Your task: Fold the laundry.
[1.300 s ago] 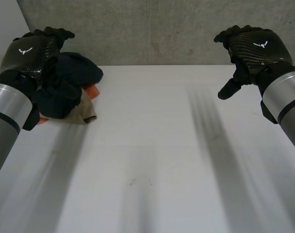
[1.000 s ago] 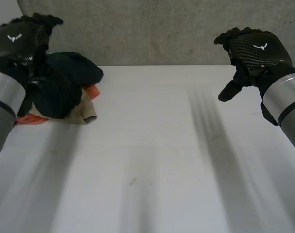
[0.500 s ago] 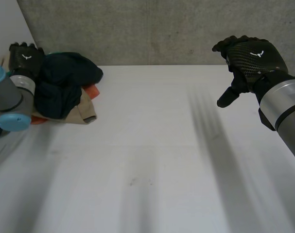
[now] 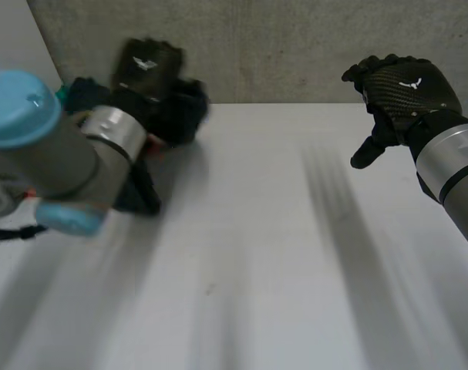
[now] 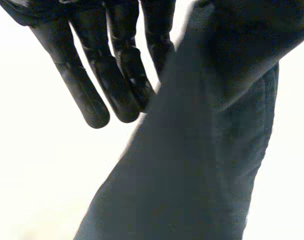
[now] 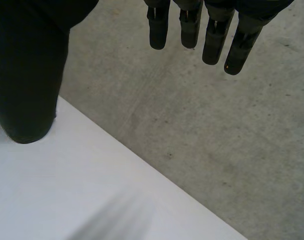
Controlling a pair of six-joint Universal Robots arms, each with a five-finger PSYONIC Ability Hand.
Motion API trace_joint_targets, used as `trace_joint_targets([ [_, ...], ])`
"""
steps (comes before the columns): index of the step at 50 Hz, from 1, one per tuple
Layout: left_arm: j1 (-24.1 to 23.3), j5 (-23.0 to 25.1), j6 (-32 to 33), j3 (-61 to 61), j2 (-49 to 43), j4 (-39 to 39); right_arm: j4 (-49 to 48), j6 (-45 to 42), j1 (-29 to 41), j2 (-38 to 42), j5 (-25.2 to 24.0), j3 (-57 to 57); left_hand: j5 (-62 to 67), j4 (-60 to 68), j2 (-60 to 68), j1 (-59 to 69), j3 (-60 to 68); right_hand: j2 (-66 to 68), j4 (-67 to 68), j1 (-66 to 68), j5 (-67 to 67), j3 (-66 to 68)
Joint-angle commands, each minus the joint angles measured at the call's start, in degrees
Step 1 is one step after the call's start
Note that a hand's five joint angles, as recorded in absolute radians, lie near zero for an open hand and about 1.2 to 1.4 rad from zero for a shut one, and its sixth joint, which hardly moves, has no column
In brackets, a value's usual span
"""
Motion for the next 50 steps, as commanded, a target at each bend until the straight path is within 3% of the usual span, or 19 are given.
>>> trace_joint_targets([
  [1,-12.8,4.5,-2.8,-7.8,-1.7,-2.3,0.1,0.2,-3.1,-1.5,-0.1,-0.3,2.7,-1.5,-1.1,1.4,-0.8,-2.3,-3.1,-1.1,-3.5,-1.9],
  [2,-13.7,4.6,-3.0,-8.1,-1.7,-2.7,0.1,0.1,-3.4,-1.6,-0.3,-0.3,-13.9,-18.1,-17.7,-15.2,-17.4,-2.3,-3.1,-1.1,-3.5,-1.9],
  [3,-14.9,4.9,-3.2,-8.4,-1.1,-2.9,0.1,0.1,-3.9,-1.6,-0.5,-0.4,-44.0,-48.3,-47.9,-45.3,-47.6,-2.3,-3.1,-1.1,-3.5,-1.9],
  [4,-15.2,5.0,-3.3,-8.4,-0.7,-2.9,0.0,0.1,-4.1,-1.6,-0.6,-0.4,-52.8,-57.1,-56.7,-54.1,-56.4,-2.3,-3.1,-1.1,-3.5,-1.9],
  [5,-15.2,4.8,-3.5,-8.3,-0.1,-2.8,0.0,0.1,-4.2,-1.6,-0.6,-0.3,-53.9,-58.1,-57.7,-55.2,-57.5,-2.3,-3.1,-1.1,-3.5,-1.9],
  [11,-9.4,3.2,-7.5,-9.0,9.9,-2.6,0.6,-0.2,-4.3,-1.4,-0.8,-0.4,-53.1,-57.3,-56.9,-54.4,-56.6,-2.3,-3.1,-1.1,-3.5,-1.9],
  [18,-3.9,1.0,-7.9,-14.5,15.3,-3.8,4.9,-4.0,-3.6,0.9,-2.0,-0.2,-52.1,-56.3,-55.9,-53.4,-55.6,-2.3,-3.1,-1.1,-3.5,-1.9],
  [23,0.5,-4.1,-4.7,-23.5,19.2,-3.8,12.8,-5.1,-0.8,3.9,-4.9,-0.8,-50.9,-55.1,-54.7,-52.2,-54.4,-2.3,-3.1,-1.1,-3.5,-1.9],
  [30,3.1,-8.1,1.7,-30.7,19.9,-5.9,14.7,-5.3,5.9,9.6,-4.7,0.9,-41.8,-46.0,-45.6,-43.1,-45.4,-2.3,-3.1,-1.1,-3.5,-1.9],
  [35,4.0,-7.9,2.6,-33.7,18.7,-7.5,13.2,-5.3,7.5,12.2,-4.2,3.6,-41.6,-45.9,-45.5,-42.9,-45.2,-2.3,-3.1,-1.1,-3.5,-1.9],
  [41,8.2,-6.4,2.7,-34.1,13.2,-6.9,6.7,-6.6,10.3,13.1,-3.2,8.0,-43.5,-47.7,-47.3,-44.8,-47.0,-1.4,-2.1,-0.2,-2.6,-1.0],
  [48,11.8,1.5,3.4,-31.4,7.7,-0.2,2.4,-8.1,10.8,12.8,0.3,11.1,-42.6,-46.9,-46.5,-44.0,-46.2,-1.6,-2.3,-0.3,-2.8,-1.2],
  [50,12.0,1.8,3.6,-30.5,5.5,1.0,2.3,-8.4,10.6,12.8,0.7,11.4,-42.3,-46.6,-46.1,-43.6,-45.9,-1.6,-2.3,-0.3,-2.8,-1.2],
])
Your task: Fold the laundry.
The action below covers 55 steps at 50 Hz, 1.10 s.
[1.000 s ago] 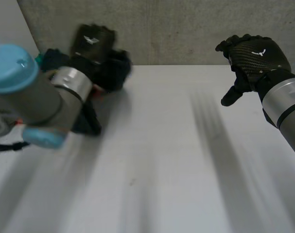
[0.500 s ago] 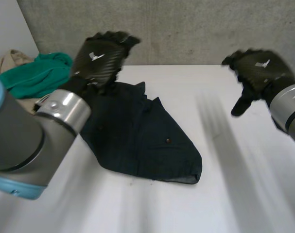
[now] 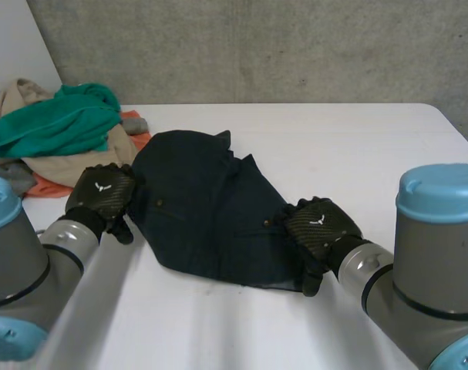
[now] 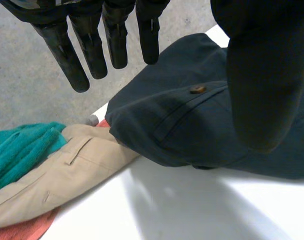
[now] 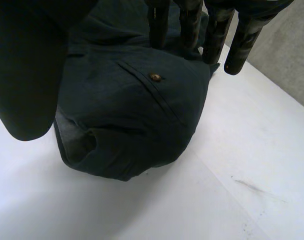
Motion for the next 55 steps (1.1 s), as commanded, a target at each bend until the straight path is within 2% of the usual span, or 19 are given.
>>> trace_joint_targets([
  [1,2.0,4.9,0.8,3.2,-6.9,6.1,-2.2,-1.4,-0.3,-0.6,2.6,2.1,3.1,3.2,3.3,3.5,3.4,-1.7,-2.5,-0.5,-2.9,-1.3],
  [7,2.1,5.3,5.3,7.0,-13.6,6.5,-2.2,-1.5,-0.8,-1.0,2.7,2.9,4.0,4.0,4.2,4.4,4.3,-1.7,-2.5,-0.5,-2.9,-1.3],
  [9,2.2,5.3,6.6,7.6,-14.9,6.5,-2.2,-1.5,-0.8,-1.2,2.8,3.1,7.8,7.9,8.0,8.2,8.1,-1.7,-2.5,-0.5,-2.9,-1.3],
  [12,1.8,5.2,8.8,8.7,-16.5,6.6,-2.2,-1.5,-0.8,-1.4,2.8,3.3,33.5,33.5,33.7,33.9,33.8,-1.7,-2.5,-0.5,-2.9,-1.3],
  [13,2.1,4.5,9.5,9.6,-16.6,6.7,-2.2,-1.5,-0.8,-1.8,2.8,3.5,55.5,55.6,55.8,56.0,55.9,-1.7,-2.5,-0.5,-2.9,-1.3],
  [14,2.2,4.5,9.9,10.3,-16.6,6.8,-2.2,-1.5,-0.8,-2.0,2.8,3.6,60.9,61.0,61.1,61.3,61.2,-1.7,-2.5,-0.5,-2.9,-1.3],
  [16,2.0,4.0,10.2,12.0,-16.3,7.1,-2.2,-1.5,-0.8,-2.3,2.8,3.5,61.0,61.0,61.2,61.4,61.3,-1.6,-2.3,-0.3,-2.8,-1.2],
  [20,0.8,0.2,10.2,16.7,-13.6,7.2,-2.2,-1.5,-1.0,-2.7,3.0,2.9,61.0,61.0,61.2,61.4,61.3,-1.6,-2.3,-0.3,-2.8,-1.2],
  [24,-4.8,-1.3,9.2,22.0,-7.0,7.3,-2.1,-1.4,-2.7,-4.1,3.5,2.7,61.0,61.0,61.2,61.4,61.3,-1.7,-2.5,-0.5,-2.9,-1.3],
  [25,-7.8,-1.3,8.5,24.5,-5.7,7.3,-2.1,-1.3,-3.8,-4.9,3.6,2.6,61.0,61.0,61.2,61.4,61.3,-1.7,-2.5,-0.5,-2.9,-1.3],
  [28,-12.0,-1.0,6.6,27.7,-6.0,7.3,-2.2,-0.9,-5.6,-6.4,3.7,2.6,61.0,61.0,61.2,61.4,61.3,-1.9,-2.7,-0.7,-3.1,-1.5],
  [32,-17.7,1.0,4.4,31.8,-8.6,7.6,-2.2,-0.8,-11.2,-9.2,3.6,2.2,61.0,61.0,61.2,61.4,61.3,-2.3,-3.1,-1.1,-3.5,-1.9],
  [37,-25.5,8.9,4.1,36.6,-17.1,10.4,-2.2,-0.6,-19.4,-11.5,3.4,0.7,61.0,61.0,61.2,61.4,61.3,-2.3,-3.1,-1.1,-3.5,-1.9],
  [39,-26.9,10.7,4.2,38.0,-20.4,10.4,-2.2,-0.8,-21.9,-11.9,3.2,0.0,61.0,61.0,61.2,61.4,61.3,-2.3,-3.1,-1.1,-3.5,-1.9],
  [40,-27.4,11.5,4.1,38.6,-21.9,10.4,-2.2,-1.0,-24.0,-12.0,3.2,-0.7,55.5,55.5,55.7,55.9,55.8,-2.3,-3.1,-1.1,-3.5,-1.9],
  [41,-28.3,13.0,4.0,39.3,-24.7,10.1,-2.2,-1.0,-25.1,-12.0,3.1,-1.1,29.8,29.8,30.0,30.2,30.1,-2.3,-3.1,-1.1,-3.5,-1.9],
  [44,-31.2,15.4,4.1,39.4,-27.0,10.4,-2.2,-1.5,-29.2,-12.0,2.9,-2.6,-1.7,-1.6,-1.5,-1.3,-1.4,-2.3,-3.1,-1.1,-3.5,-1.9],
  [49,-31.4,14.7,3.0,40.8,-26.1,12.2,-1.9,-1.2,-33.3,-12.0,1.9,-3.8,-3.3,-3.2,-3.0,-2.9,-3.0,-2.3,-3.1,-1.1,-3.5,-1.9],
  [55,-29.2,8.9,0.1,40.3,-21.1,14.4,-1.5,-1.5,-33.1,-12.2,-1.8,-2.7,-4.1,-4.1,-3.9,-3.7,-3.8,-2.3,-3.1,-1.1,-3.5,-1.9],
])
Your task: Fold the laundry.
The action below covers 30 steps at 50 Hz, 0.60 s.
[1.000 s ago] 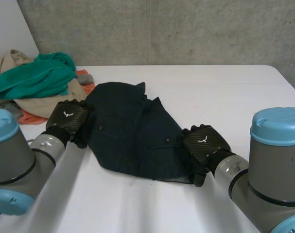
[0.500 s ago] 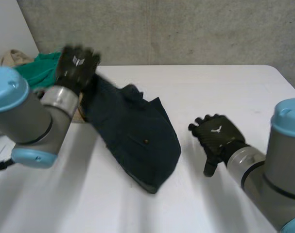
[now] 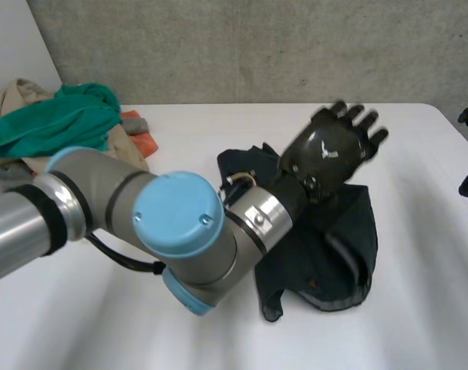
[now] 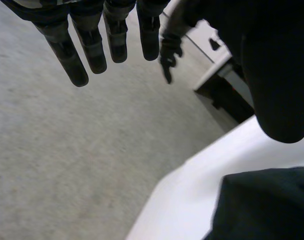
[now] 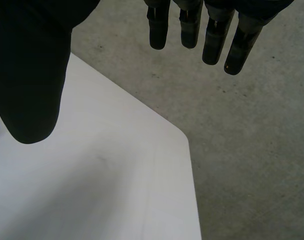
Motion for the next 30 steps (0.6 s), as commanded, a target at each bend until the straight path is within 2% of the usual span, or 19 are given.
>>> trace_joint_targets([
  [1,3.7,-7.6,-2.9,-1.0,7.1,2.1,1.1,-0.2,0.1,-1.2,-4.9,1.4,0.0,-0.8,-0.8,-2.0,-0.8,-2.3,-3.1,-1.1,-3.5,-1.9],
  [7,8.2,-9.5,-2.7,-6.2,13.3,1.6,6.3,0.4,3.3,-6.4,-12.0,2.9,1.7,0.8,0.9,-0.3,0.8,-1.1,-1.8,0.2,-2.3,-0.7],
  [8,9.0,-9.5,-2.7,-7.1,14.0,1.4,8.3,0.4,4.1,-7.4,-14.7,3.3,2.4,1.5,1.5,0.4,1.5,-0.4,-1.1,0.8,-1.6,0.0],
  [12,12.5,-9.5,-2.6,-11.6,15.9,-1.7,13.5,0.8,7.9,-7.6,-20.4,3.6,6.1,5.2,5.2,4.1,5.2,3.6,2.9,4.9,2.4,4.0],
  [15,15.0,-9.8,-2.8,-14.3,16.0,-5.4,15.3,0.5,12.0,-6.7,-21.7,3.8,6.3,5.4,5.4,4.2,5.4,4.7,3.9,5.9,3.5,5.1],
  [16,16.6,-10.0,-2.8,-15.6,15.9,-7.4,15.6,-0.1,15.3,-5.0,-21.8,4.2,6.4,5.6,5.6,4.4,5.5,4.7,3.9,5.9,3.5,5.1],
  [22,21.7,-10.4,-3.1,-20.6,16.2,-11.0,12.8,-3.1,27.0,2.4,-19.2,4.5,6.8,5.9,5.9,4.7,5.9,4.0,3.2,5.2,2.8,4.4],
  [26,24.0,-10.4,-3.3,-23.8,17.8,-11.0,7.1,-8.2,32.7,8.1,-13.7,5.5,6.6,5.7,5.7,4.6,5.7,3.7,2.9,4.9,2.5,4.0],
  [30,26.9,-10.6,-3.5,-28.1,20.5,-10.8,-3.7,-14.0,38.7,12.8,-6.7,7.3,6.6,5.7,5.7,4.6,5.7,3.7,2.9,4.9,2.5,4.0],
])
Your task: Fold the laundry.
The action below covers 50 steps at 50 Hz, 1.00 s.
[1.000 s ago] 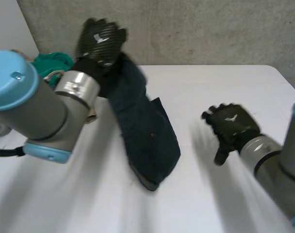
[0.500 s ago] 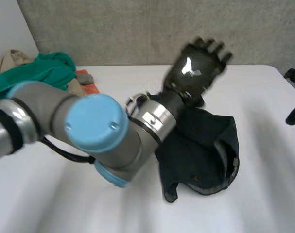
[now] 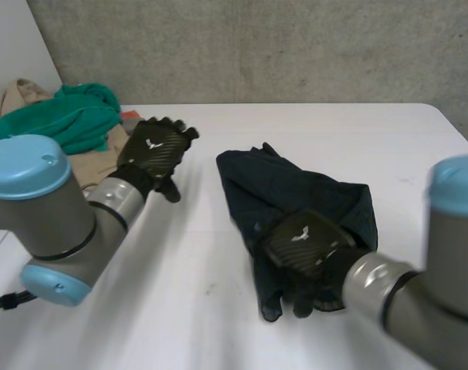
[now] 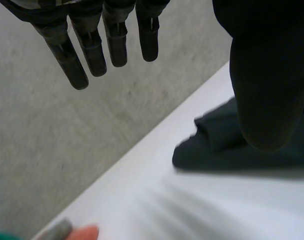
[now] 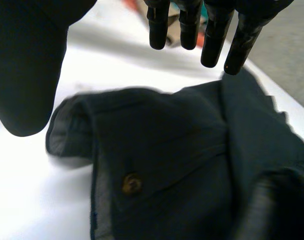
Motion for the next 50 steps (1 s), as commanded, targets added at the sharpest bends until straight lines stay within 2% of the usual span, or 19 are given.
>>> trace_joint_targets([
  [1,4.3,-0.2,-0.4,-6.4,3.6,0.5,-15.4,-9.5,9.8,8.6,10.7,2.4,3.3,4.0,3.6,4.2,4.1,2.6,2.7,4.6,2.2,2.3],
  [4,4.7,-0.2,-0.4,-7.7,3.8,0.7,-21.5,-13.1,12.1,11.6,12.9,3.4,3.2,3.8,3.4,4.0,3.9,3.8,3.9,5.8,3.4,3.5],
  [6,4.8,-0.2,-0.4,-8.2,3.9,0.7,-24.3,-14.7,12.9,13.6,13.8,3.5,3.2,3.8,3.4,4.0,3.9,9.1,9.2,11.1,8.7,8.8],
  [10,4.9,-0.2,-0.4,-8.9,4.3,0.8,-28.5,-15.8,12.5,14.4,15.3,2.3,3.0,3.6,3.2,3.8,3.7,66.5,66.6,68.5,66.1,66.2],
  [14,4.8,-0.2,-0.5,-9.1,4.4,0.7,-30.3,-13.6,11.9,8.6,15.9,0.3,2.7,3.3,2.9,3.5,3.4,66.7,66.7,68.7,66.3,66.3],
  [15,4.8,-0.1,-0.5,-9.1,4.4,0.7,-30.1,-11.7,11.8,4.5,15.9,-0.4,2.7,3.3,2.9,3.5,3.4,66.7,66.7,68.7,66.3,66.3],
  [19,4.3,0.2,-1.8,-9.1,4.4,1.0,-28.9,-6.3,10.2,-2.6,16.1,-2.5,2.2,2.8,2.4,3.0,2.9,66.7,66.7,68.7,66.3,66.3],
  [22,4.3,0.1,-3.4,-8.9,3.8,1.5,-24.4,-0.5,8.3,-4.8,15.9,-4.9,2.0,2.6,2.2,2.8,2.7,66.7,66.7,68.7,66.3,66.3],
  [27,4.0,-0.1,-10.4,-8.0,1.7,2.5,-16.5,7.7,6.2,-7.1,15.2,-8.4,2.5,3.1,2.7,3.3,3.2,66.7,66.7,68.7,66.3,66.3],
  [30,2.2,-0.2,-14.2,-6.7,-0.5,2.6,-13.4,12.8,4.9,-8.4,14.1,-9.6,2.5,3.1,2.7,3.3,3.2,66.7,66.7,68.7,66.3,66.3],
  [36,-1.7,-0.3,-18.5,-4.1,-4.1,2.1,-12.3,17.2,4.1,-10.5,11.8,-10.0,2.5,3.1,2.7,3.3,3.2,66.7,66.7,68.7,66.3,66.3],
  [45,-6.8,-0.6,-21.1,-0.1,-9.3,1.7,-11.9,21.2,2.7,-12.9,11.5,-9.2,3.3,4.0,3.5,4.2,4.1,66.7,66.7,68.7,66.3,66.3],
  [49,-7.3,-3.5,-21.8,1.9,-10.2,2.0,-11.6,23.4,2.7,-14.8,11.4,-8.6,4.0,4.6,4.2,4.8,4.8,66.7,66.7,68.7,66.3,66.3],
  [50,-7.5,-5.5,-22.3,2.7,-10.8,2.1,-11.5,23.7,2.7,-15.3,11.4,-8.5,4.5,5.1,4.7,5.3,5.3,66.7,66.7,68.7,66.3,66.3],
])
